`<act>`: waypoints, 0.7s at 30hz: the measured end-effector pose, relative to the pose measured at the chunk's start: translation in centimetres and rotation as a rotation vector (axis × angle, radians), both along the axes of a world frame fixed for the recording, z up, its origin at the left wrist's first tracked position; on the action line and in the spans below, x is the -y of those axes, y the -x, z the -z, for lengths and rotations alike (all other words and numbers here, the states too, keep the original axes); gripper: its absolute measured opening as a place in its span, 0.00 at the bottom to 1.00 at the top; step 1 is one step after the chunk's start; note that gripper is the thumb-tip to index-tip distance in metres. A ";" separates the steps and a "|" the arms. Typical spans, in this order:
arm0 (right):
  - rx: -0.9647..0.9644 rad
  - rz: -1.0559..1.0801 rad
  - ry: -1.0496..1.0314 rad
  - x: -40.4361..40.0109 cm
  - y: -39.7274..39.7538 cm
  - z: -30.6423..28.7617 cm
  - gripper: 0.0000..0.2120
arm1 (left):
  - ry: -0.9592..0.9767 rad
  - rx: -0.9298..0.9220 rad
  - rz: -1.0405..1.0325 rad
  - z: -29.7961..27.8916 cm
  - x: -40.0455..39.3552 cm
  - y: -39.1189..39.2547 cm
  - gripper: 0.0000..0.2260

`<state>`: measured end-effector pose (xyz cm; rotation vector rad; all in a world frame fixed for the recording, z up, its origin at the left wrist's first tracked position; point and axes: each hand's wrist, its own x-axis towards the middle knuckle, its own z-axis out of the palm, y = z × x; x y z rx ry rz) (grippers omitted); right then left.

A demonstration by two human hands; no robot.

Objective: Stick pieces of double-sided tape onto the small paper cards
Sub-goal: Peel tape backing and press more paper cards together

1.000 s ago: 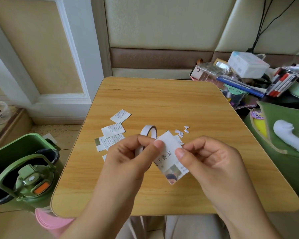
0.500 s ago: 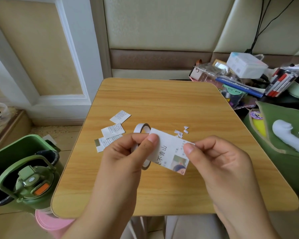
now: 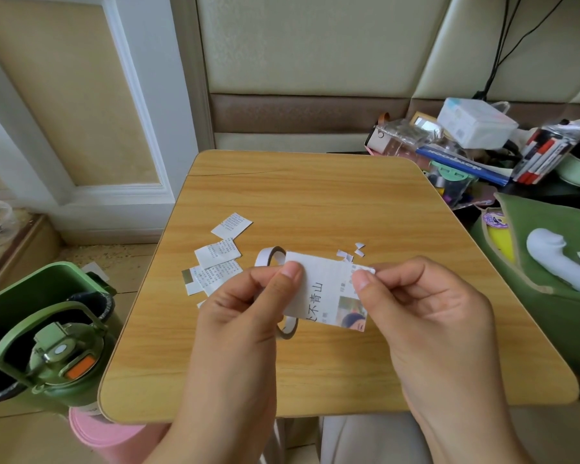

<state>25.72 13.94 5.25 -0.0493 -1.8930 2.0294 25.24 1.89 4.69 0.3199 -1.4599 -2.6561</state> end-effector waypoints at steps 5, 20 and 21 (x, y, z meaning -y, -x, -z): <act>-0.005 0.011 0.020 -0.1 0.1 0.0 0.07 | 0.038 -0.014 0.014 0.1 -0.1 0.1 0.06; 0.205 -0.245 -0.134 -0.2 0.9 1.4 0.18 | 0.243 -0.036 -0.098 2.5 -0.1 0.4 0.08; 0.221 -0.241 -0.134 -0.2 1.0 1.6 0.17 | 0.251 -0.030 -0.094 2.6 -0.1 0.5 0.07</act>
